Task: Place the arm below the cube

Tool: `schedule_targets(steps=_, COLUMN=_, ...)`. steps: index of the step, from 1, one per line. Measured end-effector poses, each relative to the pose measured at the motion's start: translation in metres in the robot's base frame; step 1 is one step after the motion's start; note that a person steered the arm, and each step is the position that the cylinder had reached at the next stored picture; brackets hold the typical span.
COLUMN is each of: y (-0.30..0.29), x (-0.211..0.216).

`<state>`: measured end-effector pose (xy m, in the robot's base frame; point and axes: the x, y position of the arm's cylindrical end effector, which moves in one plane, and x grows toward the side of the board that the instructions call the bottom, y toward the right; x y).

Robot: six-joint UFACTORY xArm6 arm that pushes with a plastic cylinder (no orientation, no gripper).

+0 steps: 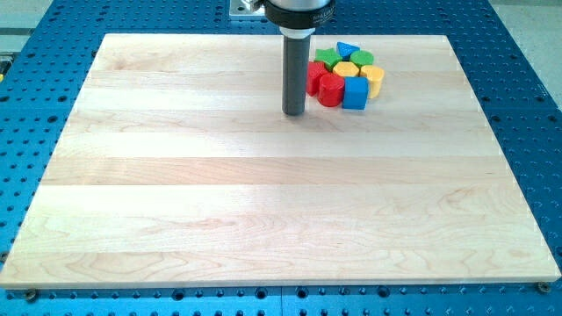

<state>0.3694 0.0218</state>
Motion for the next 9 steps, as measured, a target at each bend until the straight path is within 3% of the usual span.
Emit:
schedule_targets(steps=1, y=0.000, x=0.000)
schedule_targets(steps=2, y=0.012, x=0.039)
schedule_targets(steps=9, y=-0.028, x=0.037)
